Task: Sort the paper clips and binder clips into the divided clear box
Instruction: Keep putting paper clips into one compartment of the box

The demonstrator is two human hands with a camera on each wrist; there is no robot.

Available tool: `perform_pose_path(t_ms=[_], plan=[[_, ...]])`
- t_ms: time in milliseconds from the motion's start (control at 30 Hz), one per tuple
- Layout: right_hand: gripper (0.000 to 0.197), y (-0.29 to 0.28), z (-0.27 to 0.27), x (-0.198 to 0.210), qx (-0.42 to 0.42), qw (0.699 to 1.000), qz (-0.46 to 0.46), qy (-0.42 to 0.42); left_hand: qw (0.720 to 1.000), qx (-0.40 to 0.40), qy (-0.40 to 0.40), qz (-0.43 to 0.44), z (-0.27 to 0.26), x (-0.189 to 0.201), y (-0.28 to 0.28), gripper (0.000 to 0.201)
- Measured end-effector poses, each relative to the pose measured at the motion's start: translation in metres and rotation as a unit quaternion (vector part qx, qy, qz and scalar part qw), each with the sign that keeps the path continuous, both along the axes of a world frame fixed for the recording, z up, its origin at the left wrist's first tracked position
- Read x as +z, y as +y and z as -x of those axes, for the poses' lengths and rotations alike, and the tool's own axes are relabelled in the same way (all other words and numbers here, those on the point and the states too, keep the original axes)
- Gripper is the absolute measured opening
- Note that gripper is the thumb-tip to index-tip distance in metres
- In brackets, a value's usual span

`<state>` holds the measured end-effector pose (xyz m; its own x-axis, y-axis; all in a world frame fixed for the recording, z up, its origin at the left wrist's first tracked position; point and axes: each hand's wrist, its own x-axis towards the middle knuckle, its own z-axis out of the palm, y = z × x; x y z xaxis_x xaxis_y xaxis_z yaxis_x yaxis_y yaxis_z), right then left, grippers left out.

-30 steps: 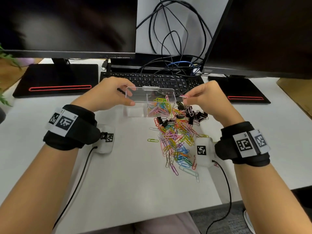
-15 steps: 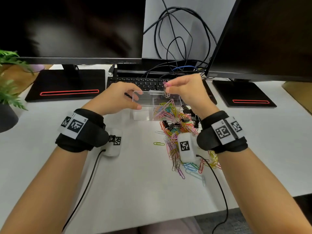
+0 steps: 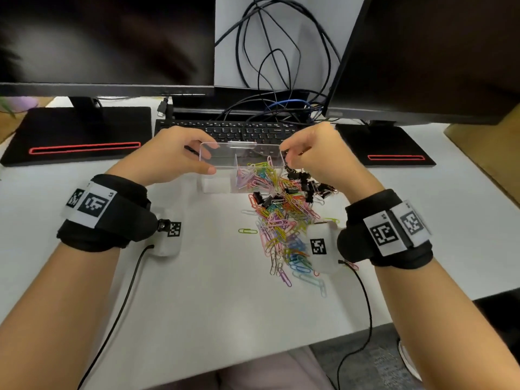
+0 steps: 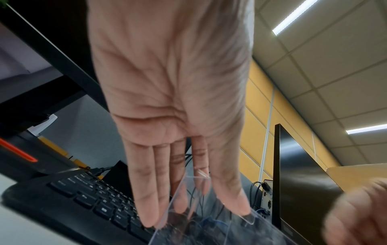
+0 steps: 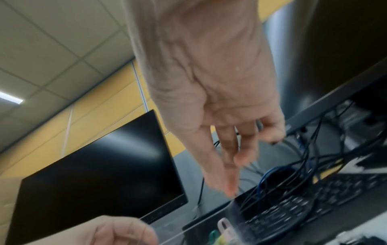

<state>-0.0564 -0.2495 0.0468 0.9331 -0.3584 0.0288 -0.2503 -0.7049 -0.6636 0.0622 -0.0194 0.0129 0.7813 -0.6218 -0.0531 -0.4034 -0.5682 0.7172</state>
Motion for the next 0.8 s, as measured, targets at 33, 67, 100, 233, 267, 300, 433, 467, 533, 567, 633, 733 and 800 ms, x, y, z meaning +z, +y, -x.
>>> perform_pose_path(t_ms=[33,67,100,233,267,300,433,467,533,567,633,733,800], plan=[[0.026,-0.004,0.008,0.001,0.015,0.999,0.028,0.043,1.0,0.001,-0.001,-0.001,0.0,0.001,0.0,0.047],[0.027,-0.008,0.018,0.001,0.024,0.994,0.052,0.089,1.0,0.002,-0.001,-0.001,0.0,0.001,0.0,0.047],[0.027,-0.012,0.027,0.0,0.028,0.988,0.071,0.131,1.0,0.003,-0.002,-0.001,0.0,0.001,0.0,0.047],[0.037,-0.027,0.057,-0.006,0.003,0.949,0.138,0.285,1.0,0.002,-0.003,-0.001,0.001,0.001,0.0,0.046],[0.041,-0.029,0.062,-0.007,-0.011,0.936,0.136,0.324,1.0,0.003,-0.002,0.0,0.001,0.001,0.0,0.046],[0.044,-0.032,0.067,-0.007,-0.025,0.925,0.126,0.357,1.0,0.004,-0.002,-0.001,0.001,0.001,0.0,0.046],[0.048,-0.037,0.075,-0.012,-0.035,0.894,0.117,0.431,1.0,0.004,-0.005,-0.005,0.002,0.001,0.0,0.047],[0.048,-0.037,0.074,-0.014,-0.027,0.89,0.123,0.438,1.0,0.004,-0.003,-0.003,0.002,0.001,0.0,0.047],[0.045,-0.032,0.07,-0.02,-0.011,0.895,0.118,0.431,1.0,0.006,0.0,0.0,0.001,0.0,0.0,0.046],[0.043,-0.03,0.066,-0.022,-0.002,0.901,0.107,0.421,1.0,0.005,0.001,0.002,0.001,0.0,0.0,0.046],[0.034,-0.024,0.059,-0.026,0.017,0.921,0.072,0.383,1.0,0.002,0.003,0.004,0.0,0.0,0.0,0.046],[0.028,-0.017,0.049,-0.027,0.04,0.952,-0.006,0.304,1.0,0.0,0.004,0.006,0.0,0.0,0.0,0.046],[0.03,-0.014,0.047,-0.026,0.06,0.96,-0.026,0.273,1.0,0.0,0.005,0.007,0.0,0.0,0.0,0.046]])
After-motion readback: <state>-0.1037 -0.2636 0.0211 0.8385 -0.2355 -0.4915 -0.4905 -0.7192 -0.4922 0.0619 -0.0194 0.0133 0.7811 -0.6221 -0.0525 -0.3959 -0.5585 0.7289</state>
